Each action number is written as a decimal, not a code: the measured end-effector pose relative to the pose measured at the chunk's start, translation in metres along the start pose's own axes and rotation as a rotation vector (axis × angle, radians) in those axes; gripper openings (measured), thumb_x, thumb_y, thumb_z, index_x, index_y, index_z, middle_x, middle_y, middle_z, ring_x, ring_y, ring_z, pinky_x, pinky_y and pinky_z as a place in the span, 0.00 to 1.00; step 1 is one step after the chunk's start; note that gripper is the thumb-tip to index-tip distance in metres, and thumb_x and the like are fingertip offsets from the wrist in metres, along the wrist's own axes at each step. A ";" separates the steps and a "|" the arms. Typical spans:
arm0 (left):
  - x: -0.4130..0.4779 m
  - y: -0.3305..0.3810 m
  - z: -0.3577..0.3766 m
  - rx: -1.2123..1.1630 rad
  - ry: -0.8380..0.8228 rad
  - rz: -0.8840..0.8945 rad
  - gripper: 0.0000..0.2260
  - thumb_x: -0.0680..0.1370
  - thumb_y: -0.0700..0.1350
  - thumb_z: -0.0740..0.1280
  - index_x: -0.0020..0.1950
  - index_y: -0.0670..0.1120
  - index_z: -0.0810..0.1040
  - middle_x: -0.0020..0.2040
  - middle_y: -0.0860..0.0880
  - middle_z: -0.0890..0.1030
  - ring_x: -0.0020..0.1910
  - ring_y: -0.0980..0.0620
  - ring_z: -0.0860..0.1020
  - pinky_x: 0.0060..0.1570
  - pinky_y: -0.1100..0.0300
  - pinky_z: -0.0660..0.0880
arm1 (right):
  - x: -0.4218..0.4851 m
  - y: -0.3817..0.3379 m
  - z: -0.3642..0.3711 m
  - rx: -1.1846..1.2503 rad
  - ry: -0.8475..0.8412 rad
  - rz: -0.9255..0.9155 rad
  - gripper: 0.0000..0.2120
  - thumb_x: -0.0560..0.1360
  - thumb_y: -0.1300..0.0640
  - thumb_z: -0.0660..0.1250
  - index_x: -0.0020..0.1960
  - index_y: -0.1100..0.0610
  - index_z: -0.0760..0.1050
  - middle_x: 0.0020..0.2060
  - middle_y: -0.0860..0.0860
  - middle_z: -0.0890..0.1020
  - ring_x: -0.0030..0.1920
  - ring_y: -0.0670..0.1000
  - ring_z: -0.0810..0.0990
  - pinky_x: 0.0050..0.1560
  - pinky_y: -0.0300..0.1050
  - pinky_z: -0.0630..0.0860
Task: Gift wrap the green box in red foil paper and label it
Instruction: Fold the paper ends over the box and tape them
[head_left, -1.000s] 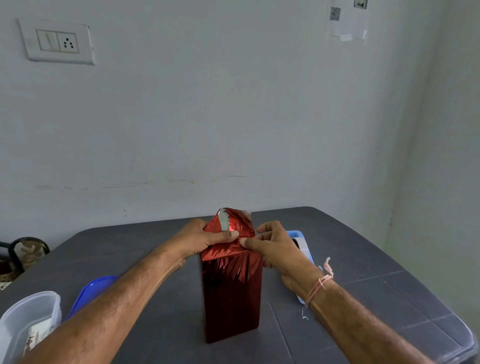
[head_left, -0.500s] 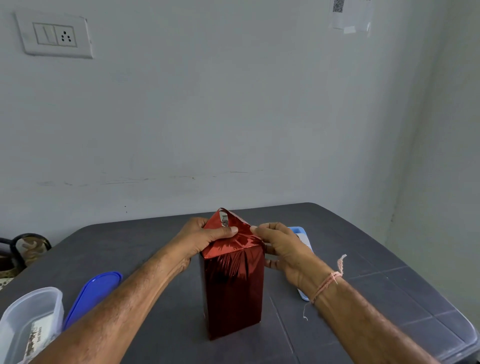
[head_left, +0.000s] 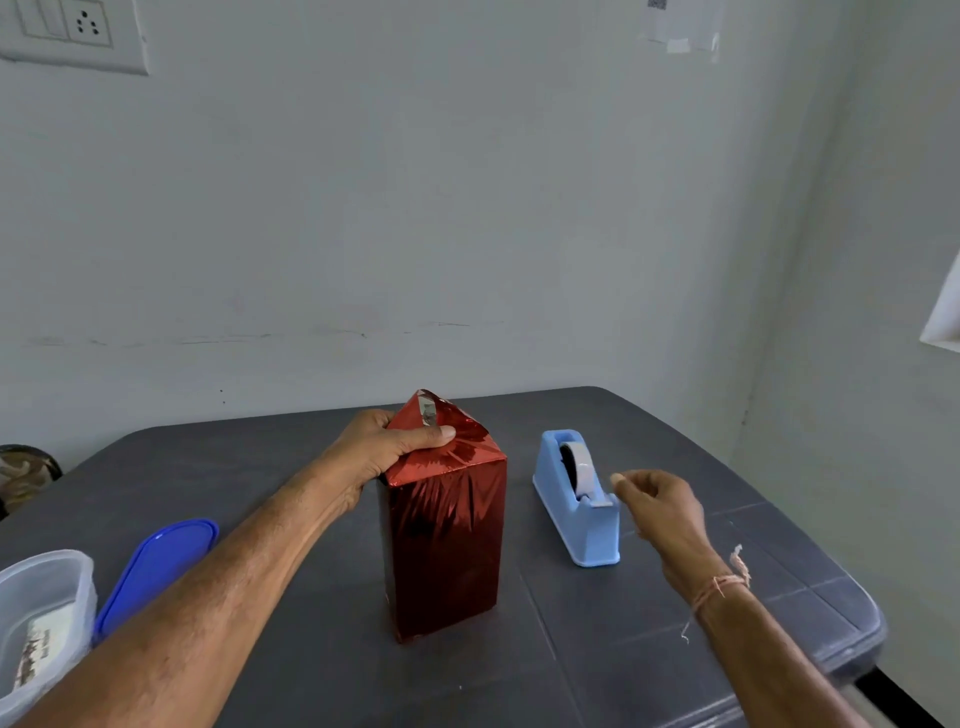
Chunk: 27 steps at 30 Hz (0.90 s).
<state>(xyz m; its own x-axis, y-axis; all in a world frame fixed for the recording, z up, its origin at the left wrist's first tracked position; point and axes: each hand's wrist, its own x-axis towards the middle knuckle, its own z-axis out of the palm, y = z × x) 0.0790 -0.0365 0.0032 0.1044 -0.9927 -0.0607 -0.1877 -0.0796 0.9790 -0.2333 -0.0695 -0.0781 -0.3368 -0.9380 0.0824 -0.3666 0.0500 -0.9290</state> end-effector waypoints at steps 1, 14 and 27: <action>0.000 0.000 0.000 -0.005 0.002 0.006 0.13 0.69 0.48 0.80 0.49 0.43 0.86 0.43 0.45 0.88 0.40 0.50 0.86 0.46 0.60 0.81 | 0.003 0.008 -0.002 -0.038 -0.038 0.046 0.10 0.78 0.49 0.71 0.49 0.55 0.81 0.44 0.51 0.83 0.42 0.49 0.79 0.45 0.51 0.82; 0.003 -0.002 -0.001 -0.010 -0.015 0.007 0.17 0.67 0.49 0.81 0.51 0.43 0.85 0.44 0.45 0.88 0.43 0.48 0.87 0.45 0.59 0.80 | 0.038 -0.010 0.006 0.030 -0.403 0.354 0.19 0.79 0.55 0.71 0.63 0.67 0.75 0.57 0.60 0.78 0.52 0.60 0.82 0.35 0.51 0.85; 0.001 -0.003 -0.001 -0.016 -0.019 0.011 0.18 0.65 0.50 0.81 0.51 0.44 0.85 0.43 0.45 0.88 0.43 0.48 0.86 0.46 0.58 0.80 | 0.027 -0.008 0.007 0.236 -0.313 0.371 0.08 0.78 0.60 0.71 0.53 0.64 0.78 0.58 0.61 0.76 0.55 0.65 0.82 0.47 0.64 0.84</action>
<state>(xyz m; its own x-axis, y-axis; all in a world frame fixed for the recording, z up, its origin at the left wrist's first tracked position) 0.0809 -0.0374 0.0005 0.0834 -0.9951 -0.0534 -0.1730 -0.0672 0.9826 -0.2330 -0.0977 -0.0712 -0.1185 -0.9312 -0.3447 -0.0548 0.3528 -0.9341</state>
